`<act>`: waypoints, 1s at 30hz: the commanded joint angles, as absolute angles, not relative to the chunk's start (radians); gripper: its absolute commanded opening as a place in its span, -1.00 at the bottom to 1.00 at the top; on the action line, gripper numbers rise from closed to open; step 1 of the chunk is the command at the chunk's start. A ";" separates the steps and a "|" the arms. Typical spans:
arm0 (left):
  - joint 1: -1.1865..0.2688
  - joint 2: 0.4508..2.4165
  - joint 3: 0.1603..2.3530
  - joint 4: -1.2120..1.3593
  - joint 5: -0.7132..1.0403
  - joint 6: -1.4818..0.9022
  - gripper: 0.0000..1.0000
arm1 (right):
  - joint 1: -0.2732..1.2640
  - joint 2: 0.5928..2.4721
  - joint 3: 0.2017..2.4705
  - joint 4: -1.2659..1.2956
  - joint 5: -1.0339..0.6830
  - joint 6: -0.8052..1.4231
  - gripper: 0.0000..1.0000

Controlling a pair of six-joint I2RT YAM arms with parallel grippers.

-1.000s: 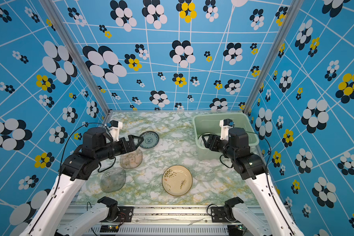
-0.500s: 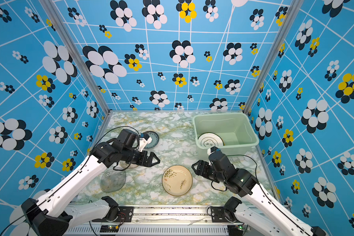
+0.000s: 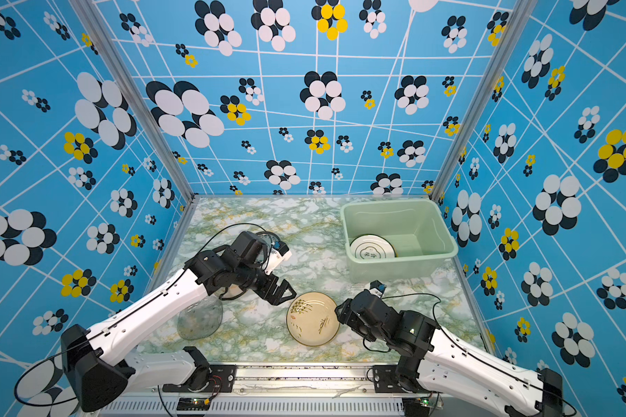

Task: Place the plates into the plastic bin on the countertop
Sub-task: 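Open and lift the right gripper out while the left nears the beige plate, then pinch the beige grass-painted plate rim with the left gripper while the right approaches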

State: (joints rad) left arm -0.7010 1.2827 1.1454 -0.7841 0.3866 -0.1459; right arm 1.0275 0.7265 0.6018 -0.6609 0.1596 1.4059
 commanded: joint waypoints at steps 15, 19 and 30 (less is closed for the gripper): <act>-0.695 1.440 1.083 -0.575 0.521 0.067 0.98 | 1.173 0.840 0.472 -0.504 0.280 1.769 0.56; -0.676 1.495 1.091 -0.555 0.576 0.063 0.99 | 1.178 0.864 0.434 -0.436 0.278 1.816 0.56; -0.611 1.675 1.170 -0.622 0.701 0.011 0.99 | 1.186 0.929 0.371 -0.287 0.249 1.867 0.60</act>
